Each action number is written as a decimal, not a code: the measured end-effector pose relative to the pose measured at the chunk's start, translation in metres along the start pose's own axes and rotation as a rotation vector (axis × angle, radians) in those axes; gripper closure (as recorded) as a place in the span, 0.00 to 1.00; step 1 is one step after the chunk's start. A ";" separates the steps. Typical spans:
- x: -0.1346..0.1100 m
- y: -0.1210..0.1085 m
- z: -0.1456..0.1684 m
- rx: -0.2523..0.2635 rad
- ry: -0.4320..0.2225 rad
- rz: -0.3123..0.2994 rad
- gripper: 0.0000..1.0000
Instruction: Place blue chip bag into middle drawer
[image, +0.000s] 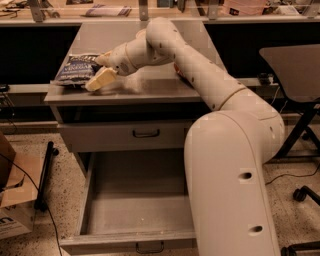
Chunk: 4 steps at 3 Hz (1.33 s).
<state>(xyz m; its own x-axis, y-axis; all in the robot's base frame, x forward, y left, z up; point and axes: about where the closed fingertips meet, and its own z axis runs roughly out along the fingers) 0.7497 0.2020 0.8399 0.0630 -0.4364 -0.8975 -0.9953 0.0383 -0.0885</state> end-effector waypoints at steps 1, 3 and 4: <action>-0.001 0.001 -0.003 0.014 -0.008 0.003 0.49; -0.026 0.017 -0.026 0.048 -0.043 -0.056 0.95; -0.050 0.048 -0.062 0.047 -0.062 -0.146 1.00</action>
Offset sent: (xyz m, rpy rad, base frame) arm -0.0129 -0.0148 0.0243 0.0331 -0.0541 -0.0399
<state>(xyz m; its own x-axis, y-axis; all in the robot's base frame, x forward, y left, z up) 0.6942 0.1701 0.9076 0.2122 -0.3845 -0.8984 -0.9710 0.0209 -0.2382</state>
